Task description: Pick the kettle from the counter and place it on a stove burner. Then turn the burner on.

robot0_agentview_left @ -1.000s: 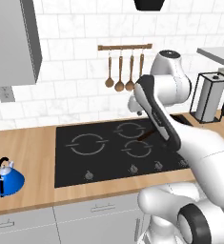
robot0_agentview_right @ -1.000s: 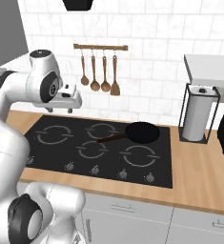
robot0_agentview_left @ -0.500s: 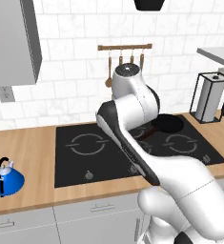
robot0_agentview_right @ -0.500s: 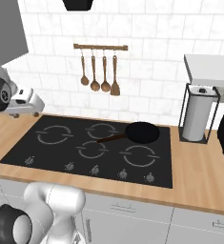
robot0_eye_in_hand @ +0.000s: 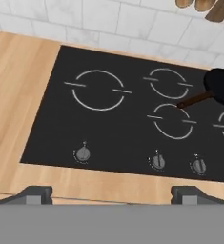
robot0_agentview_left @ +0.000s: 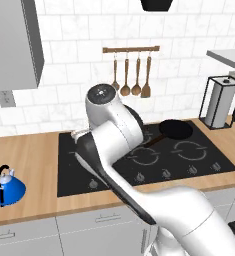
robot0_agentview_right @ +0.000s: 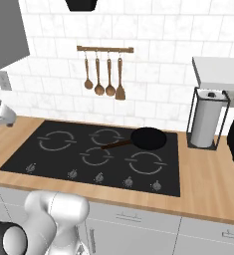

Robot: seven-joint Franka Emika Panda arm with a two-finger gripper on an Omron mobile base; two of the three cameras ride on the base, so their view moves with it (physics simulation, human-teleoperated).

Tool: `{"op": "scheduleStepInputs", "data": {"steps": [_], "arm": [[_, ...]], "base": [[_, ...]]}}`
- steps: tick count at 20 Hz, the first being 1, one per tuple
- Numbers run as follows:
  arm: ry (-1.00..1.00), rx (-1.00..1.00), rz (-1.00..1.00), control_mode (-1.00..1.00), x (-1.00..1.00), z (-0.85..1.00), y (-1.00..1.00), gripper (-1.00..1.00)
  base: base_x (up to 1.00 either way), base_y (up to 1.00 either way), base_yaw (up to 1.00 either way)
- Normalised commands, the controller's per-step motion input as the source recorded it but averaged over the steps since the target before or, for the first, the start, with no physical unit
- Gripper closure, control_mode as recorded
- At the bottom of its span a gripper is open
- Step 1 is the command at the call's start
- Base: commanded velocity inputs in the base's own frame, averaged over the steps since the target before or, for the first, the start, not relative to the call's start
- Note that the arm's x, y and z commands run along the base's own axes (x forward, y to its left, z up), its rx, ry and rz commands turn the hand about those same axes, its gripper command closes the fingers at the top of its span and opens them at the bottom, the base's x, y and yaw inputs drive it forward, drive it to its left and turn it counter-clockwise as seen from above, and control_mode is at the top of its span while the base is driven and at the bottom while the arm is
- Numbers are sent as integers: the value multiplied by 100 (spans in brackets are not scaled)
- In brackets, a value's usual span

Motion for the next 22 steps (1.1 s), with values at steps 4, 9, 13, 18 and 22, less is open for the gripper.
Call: {"op": "scheduleStepInputs", "data": {"steps": [4,9,13,18,22], "arm": [[0,0,0,-100,0,-14,100,-100],[3,0,0,-100,9,-34,100,-100],[12,0,0,-100,18,-53,100,-100],[7,2,0,-100,28,-37,98,-100],[0,0,0,-100,38,-21,65,-100]], "base": [[0,0,0],[0,0,0],[0,0,0],[0,0,0],[0,0,0]]}}
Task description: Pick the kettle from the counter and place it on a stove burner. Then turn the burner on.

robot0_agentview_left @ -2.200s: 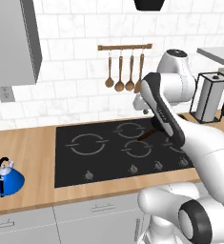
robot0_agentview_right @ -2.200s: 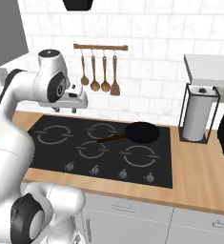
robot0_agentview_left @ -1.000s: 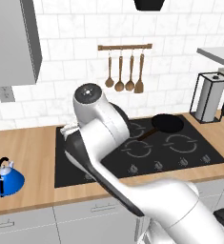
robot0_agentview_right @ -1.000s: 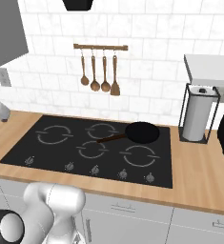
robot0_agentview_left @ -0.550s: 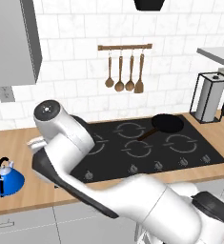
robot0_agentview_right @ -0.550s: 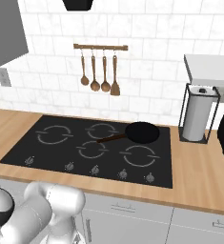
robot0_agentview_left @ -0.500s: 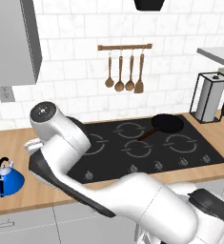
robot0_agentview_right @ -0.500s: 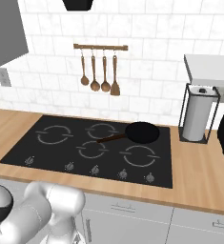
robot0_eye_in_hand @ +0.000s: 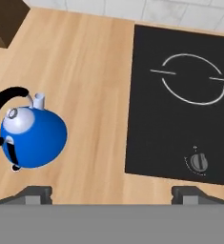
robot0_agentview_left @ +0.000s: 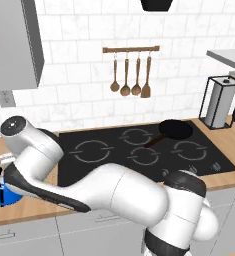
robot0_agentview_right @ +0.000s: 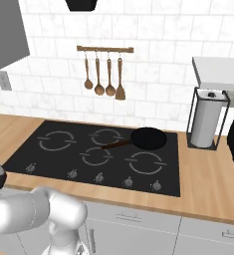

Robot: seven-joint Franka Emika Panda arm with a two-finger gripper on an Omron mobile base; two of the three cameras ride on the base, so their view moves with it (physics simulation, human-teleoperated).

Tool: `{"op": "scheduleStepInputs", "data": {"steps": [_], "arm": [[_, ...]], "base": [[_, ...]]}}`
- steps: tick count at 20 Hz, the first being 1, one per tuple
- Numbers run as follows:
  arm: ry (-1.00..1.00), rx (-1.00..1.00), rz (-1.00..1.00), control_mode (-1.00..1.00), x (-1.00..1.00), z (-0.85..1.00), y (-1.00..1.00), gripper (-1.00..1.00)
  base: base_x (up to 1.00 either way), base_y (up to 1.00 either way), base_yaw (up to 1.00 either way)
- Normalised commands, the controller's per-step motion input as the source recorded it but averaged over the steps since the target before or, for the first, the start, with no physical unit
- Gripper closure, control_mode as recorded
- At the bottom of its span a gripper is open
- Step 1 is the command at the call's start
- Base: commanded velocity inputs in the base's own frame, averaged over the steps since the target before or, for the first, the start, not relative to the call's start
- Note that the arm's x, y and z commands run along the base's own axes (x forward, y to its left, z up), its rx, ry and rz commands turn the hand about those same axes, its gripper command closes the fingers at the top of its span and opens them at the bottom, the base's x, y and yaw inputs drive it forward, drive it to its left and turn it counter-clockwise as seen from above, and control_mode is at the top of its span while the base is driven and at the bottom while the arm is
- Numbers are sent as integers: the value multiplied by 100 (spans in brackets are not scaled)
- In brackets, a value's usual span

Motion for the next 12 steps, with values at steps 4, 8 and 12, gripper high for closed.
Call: {"op": "scheduleStepInputs", "data": {"steps": [4,8,12], "arm": [[0,0,0,-100,36,-8,61,-100],[0,0,0,-100,30,-18,63,-100],[5,2,0,-100,1,-20,21,-100]], "base": [[0,0,0],[0,0,0],[0,0,0]]}}
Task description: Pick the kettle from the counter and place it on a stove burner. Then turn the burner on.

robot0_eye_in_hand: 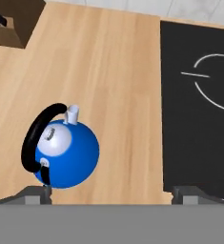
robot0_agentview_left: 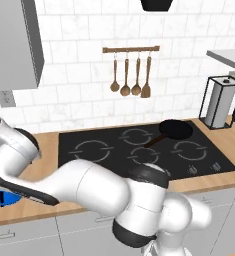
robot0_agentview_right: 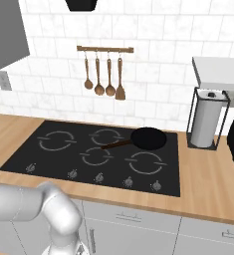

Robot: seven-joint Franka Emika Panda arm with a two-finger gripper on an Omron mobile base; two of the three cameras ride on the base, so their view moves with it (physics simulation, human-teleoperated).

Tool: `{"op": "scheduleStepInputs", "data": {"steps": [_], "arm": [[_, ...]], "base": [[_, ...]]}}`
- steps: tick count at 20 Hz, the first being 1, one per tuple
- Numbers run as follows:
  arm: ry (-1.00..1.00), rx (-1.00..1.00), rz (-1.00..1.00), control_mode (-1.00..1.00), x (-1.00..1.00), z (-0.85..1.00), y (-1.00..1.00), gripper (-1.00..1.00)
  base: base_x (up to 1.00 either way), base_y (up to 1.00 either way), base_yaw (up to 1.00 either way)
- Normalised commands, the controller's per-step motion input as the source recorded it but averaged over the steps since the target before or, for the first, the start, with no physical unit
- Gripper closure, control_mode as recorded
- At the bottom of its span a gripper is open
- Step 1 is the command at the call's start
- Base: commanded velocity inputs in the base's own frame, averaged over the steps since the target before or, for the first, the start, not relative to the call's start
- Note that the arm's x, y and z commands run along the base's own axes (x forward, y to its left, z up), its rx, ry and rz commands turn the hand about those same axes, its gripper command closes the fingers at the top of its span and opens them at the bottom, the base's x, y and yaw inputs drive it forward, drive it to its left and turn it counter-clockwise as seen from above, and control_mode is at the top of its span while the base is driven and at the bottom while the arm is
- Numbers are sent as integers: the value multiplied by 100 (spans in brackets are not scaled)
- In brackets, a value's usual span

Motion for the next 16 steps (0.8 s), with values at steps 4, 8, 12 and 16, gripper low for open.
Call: {"op": "scheduleStepInputs", "data": {"steps": [4,8,12,16], "arm": [[1,5,0,-100,14,-39,21,-100],[0,2,0,-100,27,-32,36,-100],[0,0,0,-100,20,-12,49,-100],[0,0,0,-100,16,-25,54,-100]], "base": [[0,0,0],[0,0,0],[0,0,0],[0,0,0]]}}
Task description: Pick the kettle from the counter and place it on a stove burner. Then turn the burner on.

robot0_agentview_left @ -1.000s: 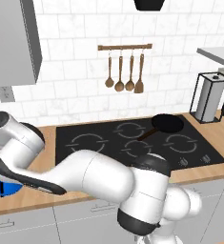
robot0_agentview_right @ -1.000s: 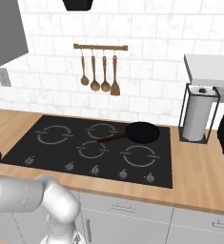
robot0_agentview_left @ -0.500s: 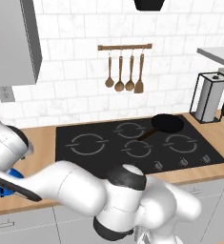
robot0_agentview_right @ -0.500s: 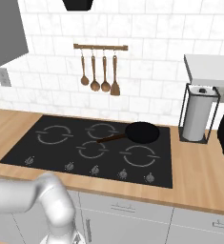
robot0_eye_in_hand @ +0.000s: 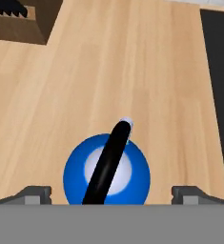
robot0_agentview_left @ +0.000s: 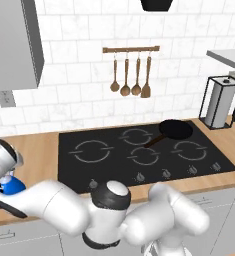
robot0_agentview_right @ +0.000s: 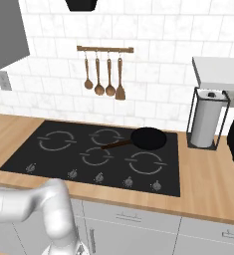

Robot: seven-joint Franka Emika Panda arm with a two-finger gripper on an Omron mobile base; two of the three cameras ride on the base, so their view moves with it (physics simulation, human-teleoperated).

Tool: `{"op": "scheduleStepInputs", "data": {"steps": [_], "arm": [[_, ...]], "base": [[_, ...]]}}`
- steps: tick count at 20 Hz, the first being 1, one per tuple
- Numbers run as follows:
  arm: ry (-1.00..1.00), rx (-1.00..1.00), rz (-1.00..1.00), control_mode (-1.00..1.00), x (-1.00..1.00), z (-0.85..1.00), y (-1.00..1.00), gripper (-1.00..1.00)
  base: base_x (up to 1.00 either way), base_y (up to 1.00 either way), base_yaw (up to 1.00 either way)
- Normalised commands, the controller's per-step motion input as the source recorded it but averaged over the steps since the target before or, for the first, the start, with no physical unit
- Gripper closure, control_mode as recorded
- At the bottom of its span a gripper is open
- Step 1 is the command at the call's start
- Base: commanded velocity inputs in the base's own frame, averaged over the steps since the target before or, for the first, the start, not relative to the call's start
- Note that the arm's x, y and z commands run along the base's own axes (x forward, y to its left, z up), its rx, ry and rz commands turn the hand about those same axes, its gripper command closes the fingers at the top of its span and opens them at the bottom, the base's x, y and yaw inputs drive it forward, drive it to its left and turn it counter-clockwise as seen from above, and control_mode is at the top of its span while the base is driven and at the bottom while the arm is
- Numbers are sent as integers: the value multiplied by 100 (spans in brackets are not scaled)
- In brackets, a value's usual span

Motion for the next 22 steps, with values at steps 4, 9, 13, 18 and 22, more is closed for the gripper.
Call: {"op": "scheduleStepInputs", "data": {"steps": [4,9,13,18,22], "arm": [[0,0,0,-100,13,-37,44,-100],[0,0,0,-100,8,-36,5,-100],[0,0,0,-100,0,-11,-4,100],[-2,0,0,-100,-8,0,-24,100],[-16,0,-1,-100,-46,0,-89,100]], "base": [[0,0,0],[0,0,0],[0,0,0],[0,0,0],[0,0,0]]}}
